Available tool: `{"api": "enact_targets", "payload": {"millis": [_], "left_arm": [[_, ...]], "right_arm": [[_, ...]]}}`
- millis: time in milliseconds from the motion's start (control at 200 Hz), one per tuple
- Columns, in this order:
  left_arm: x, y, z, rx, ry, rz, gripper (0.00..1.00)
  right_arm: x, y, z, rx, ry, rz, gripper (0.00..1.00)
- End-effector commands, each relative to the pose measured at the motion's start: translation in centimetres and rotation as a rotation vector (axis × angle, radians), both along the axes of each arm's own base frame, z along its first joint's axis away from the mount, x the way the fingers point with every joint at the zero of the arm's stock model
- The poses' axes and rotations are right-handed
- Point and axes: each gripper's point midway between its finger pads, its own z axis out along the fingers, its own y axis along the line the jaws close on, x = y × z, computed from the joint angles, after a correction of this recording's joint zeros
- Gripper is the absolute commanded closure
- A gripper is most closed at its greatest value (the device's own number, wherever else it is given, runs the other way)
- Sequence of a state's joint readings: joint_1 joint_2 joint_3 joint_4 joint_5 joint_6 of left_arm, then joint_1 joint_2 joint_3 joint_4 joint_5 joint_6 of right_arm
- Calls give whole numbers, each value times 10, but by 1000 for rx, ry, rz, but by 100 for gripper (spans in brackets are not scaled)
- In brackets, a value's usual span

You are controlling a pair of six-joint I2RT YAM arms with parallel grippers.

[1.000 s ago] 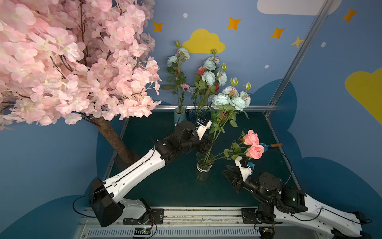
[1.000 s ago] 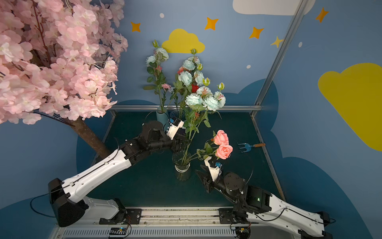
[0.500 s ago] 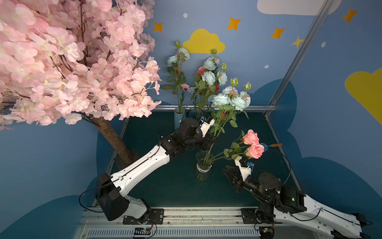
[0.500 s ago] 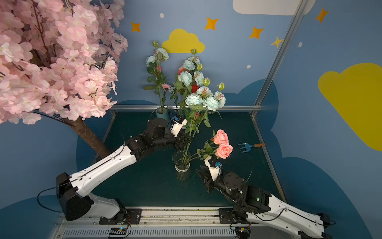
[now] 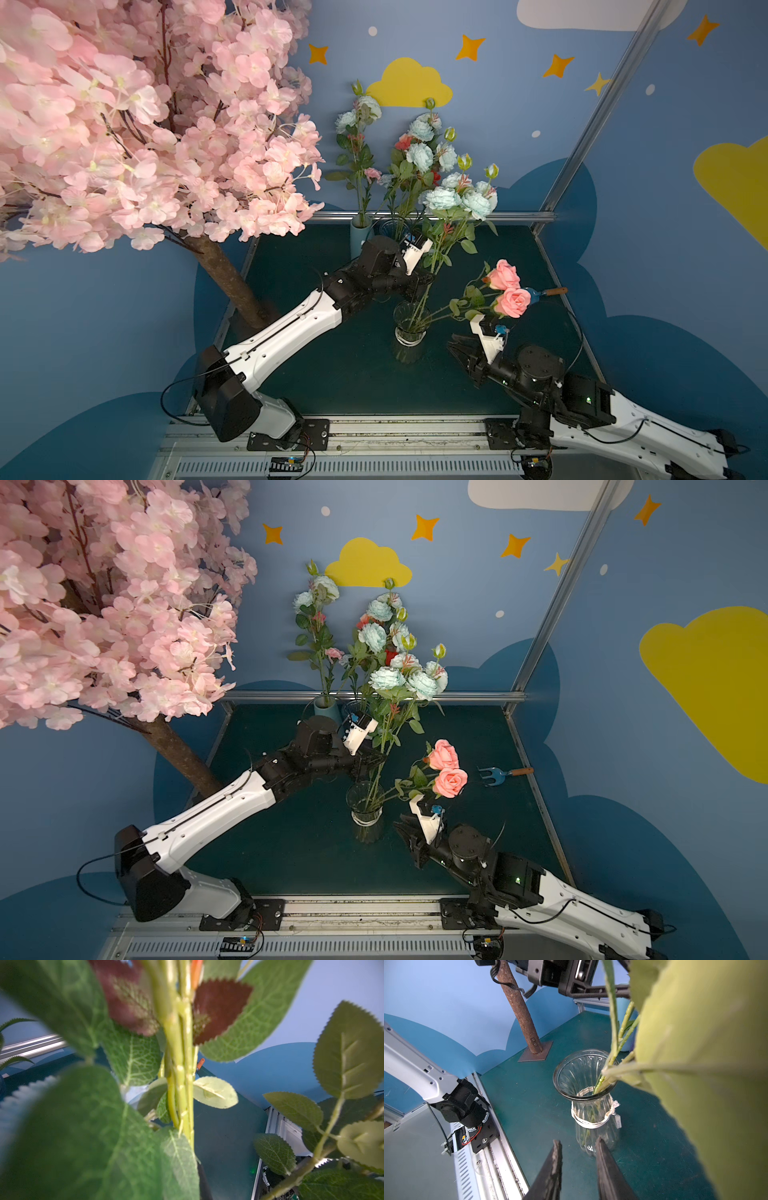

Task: Pick out blue flowers from the vase
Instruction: Pick up the flower from the vase.

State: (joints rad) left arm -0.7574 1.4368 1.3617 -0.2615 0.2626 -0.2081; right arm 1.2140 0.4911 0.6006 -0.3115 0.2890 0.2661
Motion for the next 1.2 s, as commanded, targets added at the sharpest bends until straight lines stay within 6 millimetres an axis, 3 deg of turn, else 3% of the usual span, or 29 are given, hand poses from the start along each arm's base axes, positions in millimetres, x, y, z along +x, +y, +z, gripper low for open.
{"api": "enact_targets", "payload": {"millis": [0,225,245,350,601,736,906,1196], "left_arm": [[-14,9,42,-86,-74,-21,97],[-36,30,68,-138,-155,-27,97],[-39,32,71,-142,-164,-29,97],[-53,44,78,-150,-197,-34,97],[-75,73,70,-120,-229,-3,97],[-74,91,60,-93,-246,66,97],[-78,99,53,-99,-253,87,97],[-84,108,54,-115,-278,103,97]], "right_arm": [[-7,10,13,18,4,65,71],[-16,32,21,42,25,153,70],[-17,33,35,70,13,162,70],[-20,44,48,101,7,197,69],[-24,71,74,137,1,278,67],[-24,81,84,151,-3,296,66],[-5,88,94,135,-47,229,62],[52,81,102,88,-68,38,61]]}}
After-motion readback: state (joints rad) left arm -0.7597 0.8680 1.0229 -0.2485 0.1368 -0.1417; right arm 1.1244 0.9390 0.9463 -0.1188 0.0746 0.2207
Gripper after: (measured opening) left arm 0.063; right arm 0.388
